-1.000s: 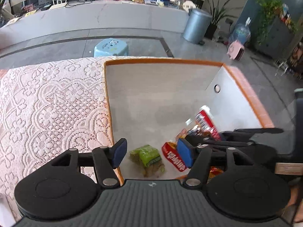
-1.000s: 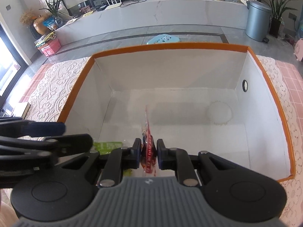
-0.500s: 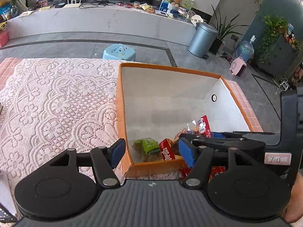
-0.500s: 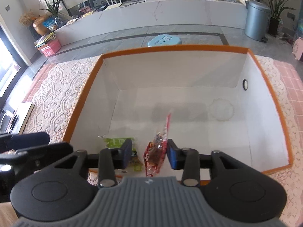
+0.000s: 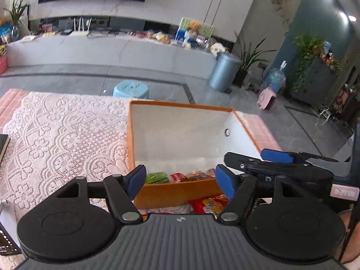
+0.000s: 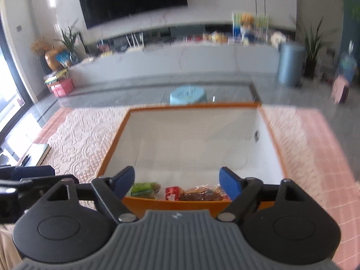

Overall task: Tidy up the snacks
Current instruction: 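Move both tools back down to the snack pile beside the box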

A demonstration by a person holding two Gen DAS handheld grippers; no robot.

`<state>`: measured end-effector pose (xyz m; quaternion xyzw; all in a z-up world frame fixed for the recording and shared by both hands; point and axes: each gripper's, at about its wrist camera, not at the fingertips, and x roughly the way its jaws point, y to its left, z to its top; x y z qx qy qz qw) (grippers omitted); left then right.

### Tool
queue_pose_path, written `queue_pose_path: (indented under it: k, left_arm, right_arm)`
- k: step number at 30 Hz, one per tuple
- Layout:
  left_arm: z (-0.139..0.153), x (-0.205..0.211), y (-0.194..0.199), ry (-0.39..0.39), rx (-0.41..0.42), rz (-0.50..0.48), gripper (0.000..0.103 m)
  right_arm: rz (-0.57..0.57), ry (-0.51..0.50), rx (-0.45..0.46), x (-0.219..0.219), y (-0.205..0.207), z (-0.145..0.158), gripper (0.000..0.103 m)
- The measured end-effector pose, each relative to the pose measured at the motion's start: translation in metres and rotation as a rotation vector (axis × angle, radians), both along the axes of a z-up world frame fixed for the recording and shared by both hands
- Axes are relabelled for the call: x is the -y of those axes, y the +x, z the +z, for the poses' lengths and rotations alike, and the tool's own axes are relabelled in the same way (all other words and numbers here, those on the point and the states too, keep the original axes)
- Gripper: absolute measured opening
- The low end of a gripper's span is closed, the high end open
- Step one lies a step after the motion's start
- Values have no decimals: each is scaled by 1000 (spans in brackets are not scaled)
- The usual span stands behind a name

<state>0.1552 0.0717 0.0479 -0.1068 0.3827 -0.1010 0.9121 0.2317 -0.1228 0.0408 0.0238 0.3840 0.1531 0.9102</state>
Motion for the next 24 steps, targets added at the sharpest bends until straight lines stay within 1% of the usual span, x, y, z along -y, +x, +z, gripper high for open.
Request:
queue_pose_path:
  k: [1,3,6,9,13,16,21,24]
  left_arm:
    - [1,2,-5,1,13,-3,83]
    - [4,6,-17,2,42,-16,84]
    - [4,11,-32,8,68,-39,85]
    - [-2,18,-45,13,80,-59,85]
    - [-16,26,-59,16,71,-87,85]
    - [-31,29,-64,26,32,-97,85]
    - [-64,30,-70,33,-79,-102,85]
    - [-80,26,-69,66,-145,-68,85]
  right_arm:
    - [-1,-5,26,2,-8,3,83]
    - [-6,-7,72,11,-29,9,90]
    - [-14,1,114,25,-58,12,90]
    - [-47,6,123,43,-83,8,91]
    - [-100,24,97,68,-112,-5,91]
    - [-129,25,69,80,-131,-20,91]
    - [-140,20,7,88,-148,-46,91]
    - [-136,25,-24,86,-152,-58,91]
